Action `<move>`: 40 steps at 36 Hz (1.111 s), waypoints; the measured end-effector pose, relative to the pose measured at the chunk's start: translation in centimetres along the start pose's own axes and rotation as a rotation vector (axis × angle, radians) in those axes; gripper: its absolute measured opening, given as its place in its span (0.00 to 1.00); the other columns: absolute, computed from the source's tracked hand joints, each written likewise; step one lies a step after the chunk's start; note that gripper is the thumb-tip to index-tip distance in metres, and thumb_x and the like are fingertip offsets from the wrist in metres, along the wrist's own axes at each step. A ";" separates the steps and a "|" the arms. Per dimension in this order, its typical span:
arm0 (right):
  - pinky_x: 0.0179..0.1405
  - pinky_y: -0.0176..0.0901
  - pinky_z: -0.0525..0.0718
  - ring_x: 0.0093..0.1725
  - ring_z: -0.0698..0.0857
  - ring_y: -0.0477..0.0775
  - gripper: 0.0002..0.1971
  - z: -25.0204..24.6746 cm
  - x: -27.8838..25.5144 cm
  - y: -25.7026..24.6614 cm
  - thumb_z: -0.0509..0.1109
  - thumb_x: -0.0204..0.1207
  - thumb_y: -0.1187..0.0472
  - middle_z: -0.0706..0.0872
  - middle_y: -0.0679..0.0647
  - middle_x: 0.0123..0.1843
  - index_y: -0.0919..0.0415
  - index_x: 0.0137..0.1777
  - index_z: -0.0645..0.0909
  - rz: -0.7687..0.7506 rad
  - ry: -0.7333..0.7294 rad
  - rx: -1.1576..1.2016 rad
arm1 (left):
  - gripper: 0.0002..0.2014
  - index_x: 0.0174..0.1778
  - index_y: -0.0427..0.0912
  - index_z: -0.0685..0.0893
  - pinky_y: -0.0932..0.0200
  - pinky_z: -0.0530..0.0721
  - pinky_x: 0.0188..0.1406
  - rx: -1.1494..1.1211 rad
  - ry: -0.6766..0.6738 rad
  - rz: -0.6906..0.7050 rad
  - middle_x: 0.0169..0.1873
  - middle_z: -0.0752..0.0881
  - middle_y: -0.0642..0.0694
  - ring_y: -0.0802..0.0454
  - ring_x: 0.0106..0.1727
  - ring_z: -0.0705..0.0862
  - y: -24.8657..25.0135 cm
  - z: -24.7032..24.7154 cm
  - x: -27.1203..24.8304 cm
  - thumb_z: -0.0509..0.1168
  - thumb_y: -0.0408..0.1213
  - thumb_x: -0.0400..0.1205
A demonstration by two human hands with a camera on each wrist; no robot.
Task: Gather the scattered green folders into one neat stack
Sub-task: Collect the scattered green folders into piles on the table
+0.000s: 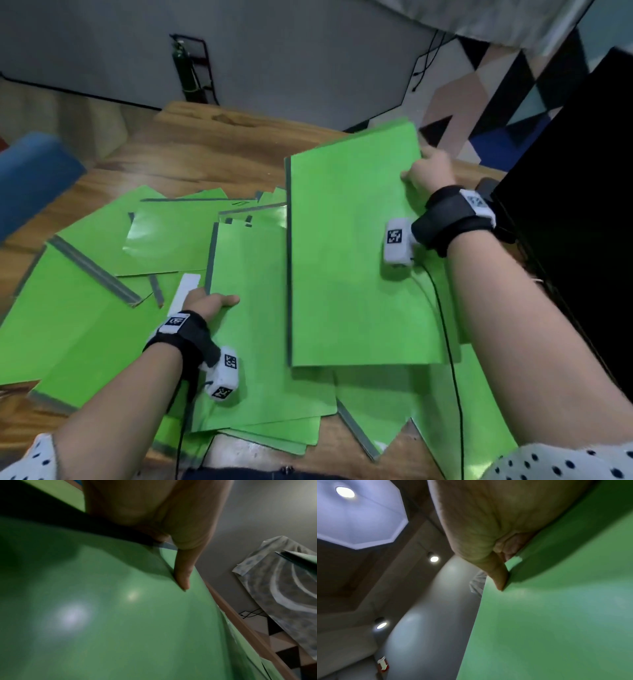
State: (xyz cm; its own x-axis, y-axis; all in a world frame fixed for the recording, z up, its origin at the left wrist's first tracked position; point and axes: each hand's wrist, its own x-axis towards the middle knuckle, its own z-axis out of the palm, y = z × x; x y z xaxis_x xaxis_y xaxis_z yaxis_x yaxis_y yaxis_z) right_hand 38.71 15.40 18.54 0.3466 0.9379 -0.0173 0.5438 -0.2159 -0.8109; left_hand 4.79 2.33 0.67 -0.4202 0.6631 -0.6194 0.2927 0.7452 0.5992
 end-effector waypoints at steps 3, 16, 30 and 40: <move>0.47 0.44 0.79 0.51 0.83 0.57 0.10 3.7 -1.1 3.9 0.70 0.73 0.75 0.85 0.61 0.51 0.65 0.52 0.81 0.101 -0.085 0.012 | 0.41 0.75 0.27 0.65 0.45 0.74 0.67 0.032 -0.042 -0.040 0.71 0.74 0.31 0.33 0.69 0.75 -0.4 0.2 -0.5 0.76 0.44 0.73; 0.66 0.49 0.78 0.70 0.76 0.63 0.32 12.4 -9.1 13.7 0.70 0.77 0.60 0.73 0.63 0.74 0.65 0.78 0.64 0.415 -0.361 -0.145 | 0.44 0.79 0.38 0.65 0.43 0.67 0.72 0.028 -0.260 -0.117 0.79 0.66 0.37 0.36 0.77 0.66 -1.2 -0.4 0.7 0.69 0.60 0.73; 0.76 0.57 0.69 0.77 0.66 0.63 0.42 15.7 -18.3 16.6 0.73 0.71 0.48 0.61 0.60 0.79 0.61 0.81 0.57 0.292 -0.528 -0.265 | 0.46 0.76 0.34 0.68 0.47 0.76 0.52 0.054 -0.216 -0.195 0.71 0.73 0.32 0.36 0.58 0.75 -1.1 0.4 -0.1 0.77 0.55 0.68; 0.50 0.41 0.81 0.58 0.81 0.57 0.30 12.8 -16.7 15.3 0.68 0.77 0.62 0.74 0.61 0.73 0.63 0.78 0.63 0.414 -0.387 -0.158 | 0.42 0.78 0.30 0.64 0.47 0.73 0.67 0.166 -0.174 -0.134 0.74 0.70 0.32 0.35 0.72 0.73 -1.4 -0.1 -0.6 0.73 0.49 0.75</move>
State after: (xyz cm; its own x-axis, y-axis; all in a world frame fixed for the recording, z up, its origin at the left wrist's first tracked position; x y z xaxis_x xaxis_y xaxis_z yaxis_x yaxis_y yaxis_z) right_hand 31.44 -0.10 -1.06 0.2667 0.7912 -0.5504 0.5402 -0.5957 -0.5945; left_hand 4.51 0.82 0.27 -0.3149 0.5492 -0.7741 0.3874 0.8189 0.4234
